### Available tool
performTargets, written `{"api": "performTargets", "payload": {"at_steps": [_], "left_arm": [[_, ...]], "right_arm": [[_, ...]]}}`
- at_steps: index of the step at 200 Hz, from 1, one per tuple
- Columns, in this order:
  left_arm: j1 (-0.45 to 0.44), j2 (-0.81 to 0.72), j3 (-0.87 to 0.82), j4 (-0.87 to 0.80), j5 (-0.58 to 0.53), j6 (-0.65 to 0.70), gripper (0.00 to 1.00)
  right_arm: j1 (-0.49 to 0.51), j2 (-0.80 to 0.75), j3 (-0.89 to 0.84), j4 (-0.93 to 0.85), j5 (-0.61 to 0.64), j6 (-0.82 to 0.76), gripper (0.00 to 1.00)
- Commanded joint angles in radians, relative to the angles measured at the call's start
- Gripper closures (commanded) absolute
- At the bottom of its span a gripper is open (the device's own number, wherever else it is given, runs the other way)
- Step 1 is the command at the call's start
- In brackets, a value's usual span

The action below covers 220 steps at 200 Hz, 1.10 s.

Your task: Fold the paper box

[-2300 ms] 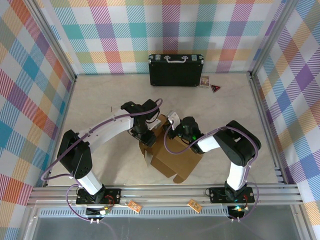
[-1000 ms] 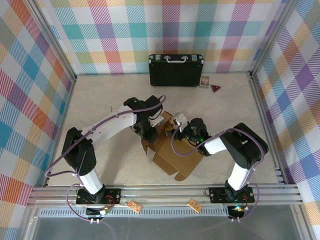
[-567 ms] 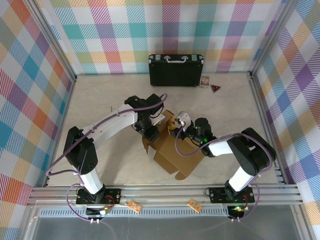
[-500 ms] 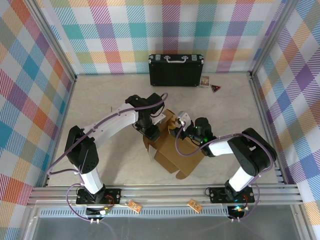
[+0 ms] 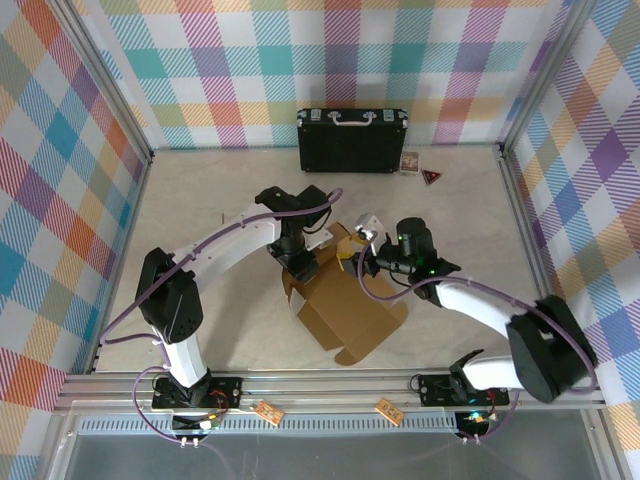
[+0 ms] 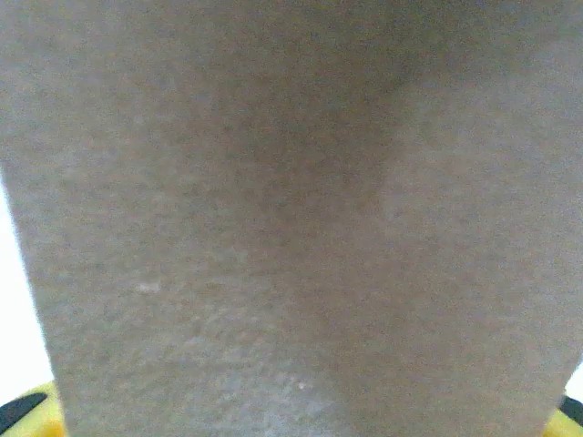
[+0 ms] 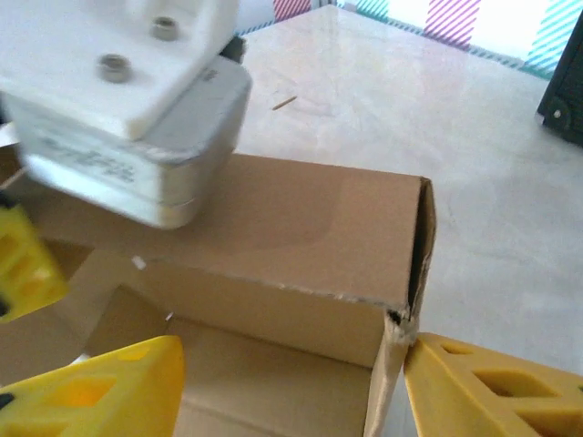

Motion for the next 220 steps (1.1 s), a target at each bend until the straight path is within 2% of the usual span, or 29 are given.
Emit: {"api": "performTargets", "payload": {"at_steps": [1,16,24,37,61,87,120,149,180,220], "left_arm": [[0.011,0.014,0.046,-0.005,-0.034,0.101,0.48],[0.016,0.024,0.052,0.009,-0.025,0.184,0.49],[0.017,0.027,0.05,0.019,-0.008,0.238,0.49],[0.023,0.02,0.038,0.031,0.029,0.32,0.48],[0.056,0.004,0.005,0.085,0.021,0.419,0.48],[0.132,0.008,-0.014,0.12,0.076,0.491,0.49],[0.213,0.022,-0.028,0.127,0.173,0.583,0.49],[0.242,0.034,-0.018,0.136,0.225,0.634,0.49],[0.246,0.049,0.01,0.1,0.24,0.658,0.49],[0.245,0.044,0.014,0.082,0.257,0.66,0.48]], "right_arm": [[0.007,-0.122,0.005,-0.276,-0.085,-0.068,0.27],[0.005,-0.171,-0.002,-0.252,-0.026,-0.055,0.17],[0.002,-0.171,0.02,-0.252,-0.034,-0.06,0.16],[0.001,-0.155,0.091,-0.349,-0.067,-0.136,0.15],[-0.013,-0.122,0.173,-0.475,0.001,-0.219,0.15],[-0.06,-0.096,0.231,-0.59,-0.135,-0.371,0.16],[-0.065,-0.069,0.365,-0.842,-0.181,-0.633,0.14],[-0.079,0.037,0.508,-0.967,-0.104,-0.819,0.12],[-0.134,0.204,0.697,-1.023,-0.171,-0.93,0.11],[-0.137,0.344,0.833,-1.173,-0.157,-1.037,0.11]]}}
